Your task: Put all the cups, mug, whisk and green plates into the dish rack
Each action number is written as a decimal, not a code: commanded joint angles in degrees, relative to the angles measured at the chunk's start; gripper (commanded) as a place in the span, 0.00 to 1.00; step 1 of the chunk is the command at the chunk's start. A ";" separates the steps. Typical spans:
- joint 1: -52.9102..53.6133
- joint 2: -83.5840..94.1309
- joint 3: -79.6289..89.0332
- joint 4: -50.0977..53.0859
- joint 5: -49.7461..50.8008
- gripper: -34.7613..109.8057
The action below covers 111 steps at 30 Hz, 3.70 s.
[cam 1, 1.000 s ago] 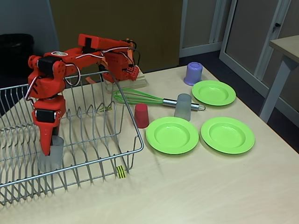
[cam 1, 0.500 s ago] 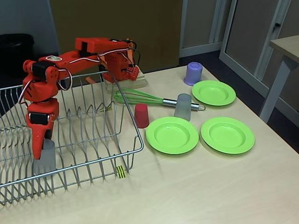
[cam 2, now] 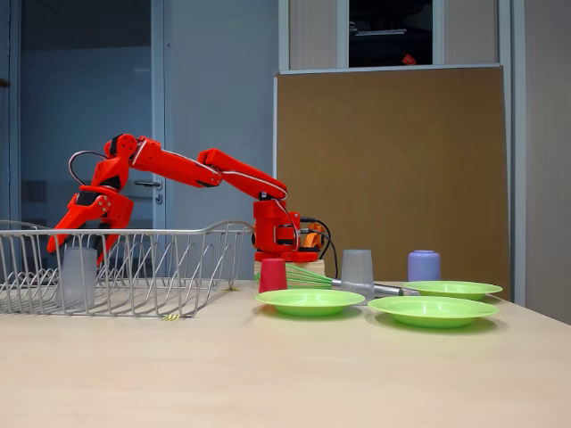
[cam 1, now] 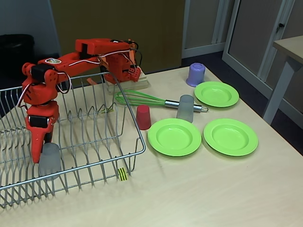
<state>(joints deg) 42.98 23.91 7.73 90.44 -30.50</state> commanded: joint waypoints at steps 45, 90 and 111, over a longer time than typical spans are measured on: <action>-36.65 58.36 52.65 1.05 21.71 0.40; -86.84 81.91 121.38 -44.91 102.48 0.52; -82.44 76.38 124.54 -53.70 96.94 0.44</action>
<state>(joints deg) -39.46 99.93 132.10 36.83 66.45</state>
